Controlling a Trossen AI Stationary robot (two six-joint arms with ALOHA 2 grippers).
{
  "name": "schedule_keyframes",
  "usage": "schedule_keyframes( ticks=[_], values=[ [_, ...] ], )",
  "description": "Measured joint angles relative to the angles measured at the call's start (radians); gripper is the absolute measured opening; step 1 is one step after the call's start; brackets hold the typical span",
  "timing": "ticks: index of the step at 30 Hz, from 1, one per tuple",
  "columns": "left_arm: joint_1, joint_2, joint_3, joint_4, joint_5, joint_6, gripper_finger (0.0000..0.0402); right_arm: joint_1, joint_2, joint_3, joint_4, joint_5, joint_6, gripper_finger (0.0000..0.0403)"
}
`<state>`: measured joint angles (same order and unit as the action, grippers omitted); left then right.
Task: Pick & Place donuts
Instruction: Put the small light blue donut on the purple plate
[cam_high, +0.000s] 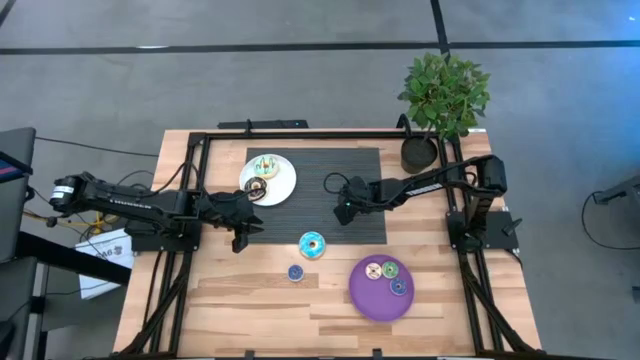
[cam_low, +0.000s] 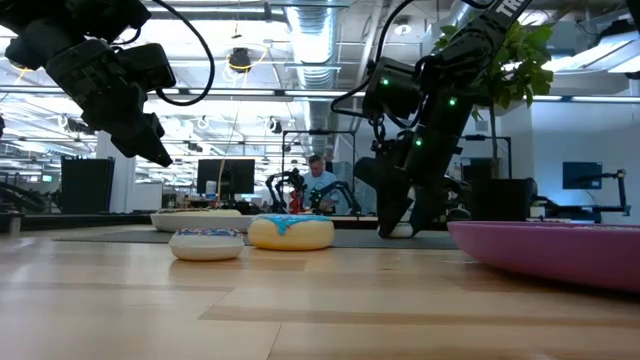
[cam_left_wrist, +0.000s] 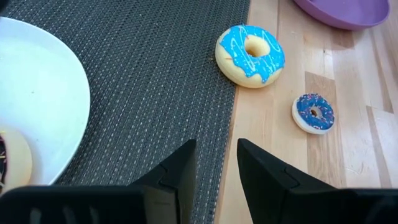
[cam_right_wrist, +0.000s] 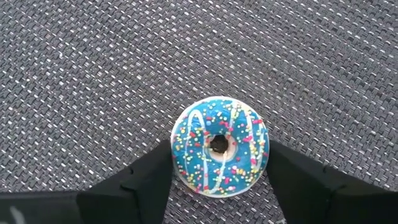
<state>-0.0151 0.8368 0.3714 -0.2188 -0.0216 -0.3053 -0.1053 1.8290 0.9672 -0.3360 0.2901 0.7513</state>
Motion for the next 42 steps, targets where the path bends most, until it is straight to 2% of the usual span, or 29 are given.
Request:
schedule_keyframes(
  ticks=[8,17,25,29,33,39,42],
  values=[
    [0.000,0.000,0.000,0.000,-0.001,0.004,0.0107,-0.010,0.000,0.000,-0.002,-0.002,0.000,0.0206],
    [0.000,0.000,0.000,0.000,-0.002,0.005,0.0107,-0.014,-0.025,-0.001,-0.020,-0.026,-0.048,0.0199],
    [0.000,0.000,0.000,0.000,-0.008,0.005,0.0107,-0.013,-0.156,-0.001,-0.073,-0.015,-0.053,0.0196],
    [0.000,0.000,0.000,0.003,-0.038,0.005,0.0107,0.007,-0.248,0.000,-0.123,-0.089,-0.025,0.0196],
    [0.000,0.000,0.000,0.001,-0.081,0.018,0.0107,0.065,-0.340,0.000,-0.177,-0.136,0.019,0.0192],
    [0.000,0.000,0.000,0.003,-0.096,0.135,0.0107,0.243,-0.438,0.000,-0.273,-0.098,0.105,0.0174],
    [0.000,0.000,0.000,0.008,-0.096,0.142,0.0107,0.357,-0.464,0.000,-0.337,-0.057,0.187,0.0163]
  ],
)
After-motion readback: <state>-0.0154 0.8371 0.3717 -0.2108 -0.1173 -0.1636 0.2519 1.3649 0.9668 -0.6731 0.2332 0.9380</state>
